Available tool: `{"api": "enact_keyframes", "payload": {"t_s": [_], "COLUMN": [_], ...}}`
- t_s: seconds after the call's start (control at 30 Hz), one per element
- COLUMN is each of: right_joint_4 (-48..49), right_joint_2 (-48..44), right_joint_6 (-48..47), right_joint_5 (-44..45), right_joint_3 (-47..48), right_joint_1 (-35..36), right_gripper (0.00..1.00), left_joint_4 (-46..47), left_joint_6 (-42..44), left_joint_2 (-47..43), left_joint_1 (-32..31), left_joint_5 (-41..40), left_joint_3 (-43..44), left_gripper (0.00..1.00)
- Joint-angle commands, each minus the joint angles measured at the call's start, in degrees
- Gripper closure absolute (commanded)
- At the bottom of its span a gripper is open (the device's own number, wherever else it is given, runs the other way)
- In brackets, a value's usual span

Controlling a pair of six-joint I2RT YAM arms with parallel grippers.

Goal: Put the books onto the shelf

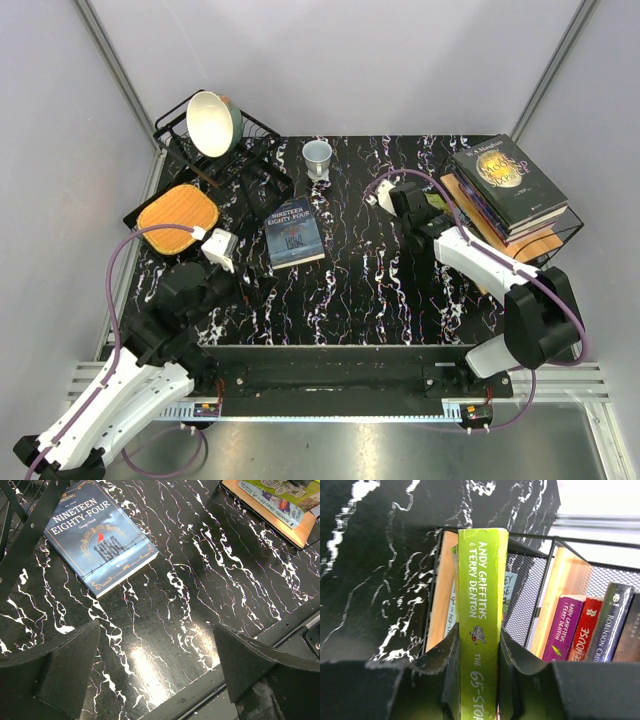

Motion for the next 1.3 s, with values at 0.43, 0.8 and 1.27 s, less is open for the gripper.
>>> {"api": "enact_keyframes", "payload": {"t_s": [0.43,0.8,1.27], "right_joint_4": [23.11,25.67,25.49], "right_joint_2": [1.95,-1.03,-2.10], "right_joint_6": [-10.30,-10.92,-11.10], "right_joint_5": [6.13,6.75,6.75], "right_joint_3": [-9.25,-9.97,-13.21], "right_joint_1": [-5.07,-5.59,-5.68], "right_gripper": [1.00,1.00,1.00], "left_joint_4": [3.37,3.55,3.90], "left_joint_6": [-0.06,0.03,0.03], "left_joint_2": [-0.05,-0.05,0.48], "left_joint_1": [0.04,0.13,0.04], "left_joint_5": [-1.04,-1.04,-0.78], "left_joint_3": [-0.27,-0.35,-0.53], "left_gripper": [0.01,0.01,0.01]}}
